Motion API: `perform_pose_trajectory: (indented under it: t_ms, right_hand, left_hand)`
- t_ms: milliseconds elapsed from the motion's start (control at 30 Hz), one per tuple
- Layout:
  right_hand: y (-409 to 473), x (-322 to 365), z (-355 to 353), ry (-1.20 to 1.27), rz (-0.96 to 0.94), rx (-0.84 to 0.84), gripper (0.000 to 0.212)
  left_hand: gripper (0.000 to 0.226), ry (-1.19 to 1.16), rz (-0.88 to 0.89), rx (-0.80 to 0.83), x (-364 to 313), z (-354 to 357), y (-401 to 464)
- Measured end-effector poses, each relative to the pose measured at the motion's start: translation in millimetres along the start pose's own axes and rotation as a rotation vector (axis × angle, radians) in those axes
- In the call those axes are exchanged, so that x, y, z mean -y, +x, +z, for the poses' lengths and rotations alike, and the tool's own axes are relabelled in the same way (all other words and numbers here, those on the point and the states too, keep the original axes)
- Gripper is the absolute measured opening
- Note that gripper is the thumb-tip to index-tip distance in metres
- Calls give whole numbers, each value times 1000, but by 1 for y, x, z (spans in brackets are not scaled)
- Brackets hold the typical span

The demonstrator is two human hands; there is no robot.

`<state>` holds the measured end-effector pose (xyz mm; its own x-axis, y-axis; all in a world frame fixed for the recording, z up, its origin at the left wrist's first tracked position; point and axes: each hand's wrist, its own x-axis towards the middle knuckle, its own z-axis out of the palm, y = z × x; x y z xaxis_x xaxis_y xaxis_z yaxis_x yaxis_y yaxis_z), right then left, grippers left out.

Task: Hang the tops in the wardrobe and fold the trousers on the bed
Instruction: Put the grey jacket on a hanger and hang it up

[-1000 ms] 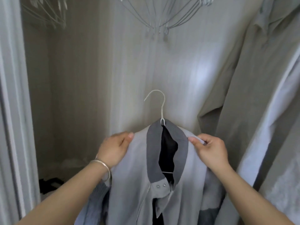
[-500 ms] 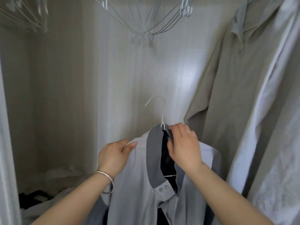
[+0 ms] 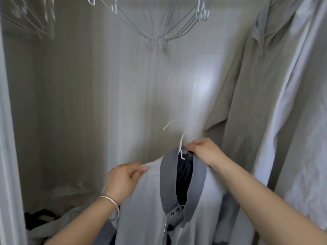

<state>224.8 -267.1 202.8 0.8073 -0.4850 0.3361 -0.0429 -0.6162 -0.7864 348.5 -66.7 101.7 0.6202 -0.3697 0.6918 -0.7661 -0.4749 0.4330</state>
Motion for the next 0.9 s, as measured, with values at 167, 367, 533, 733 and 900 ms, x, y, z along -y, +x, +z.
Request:
perform_pose_trajectory:
  t_ms: [167,367,533,733,900]
  right_hand:
    - [-15,-36,-28,-399,-103,221,35]
    - [-22,-22,-59,-46,-118,-27,45]
    - [-14,24,-116,231,141,-230,31]
    - [-12,96,-189,234,219,-517,15]
    - [4,176,-246,-115,24,-669,37]
  left_hand:
    - [52,-37,-155,-91,15,-11,24]
    - [50,-141,-57,-115,1,-20,96]
    - [48,-208,-18,96,-65,10,156]
    - [97,-1031,-16,561,-169,54,147]
    - [123,-1138,124,432,-235,64,168]
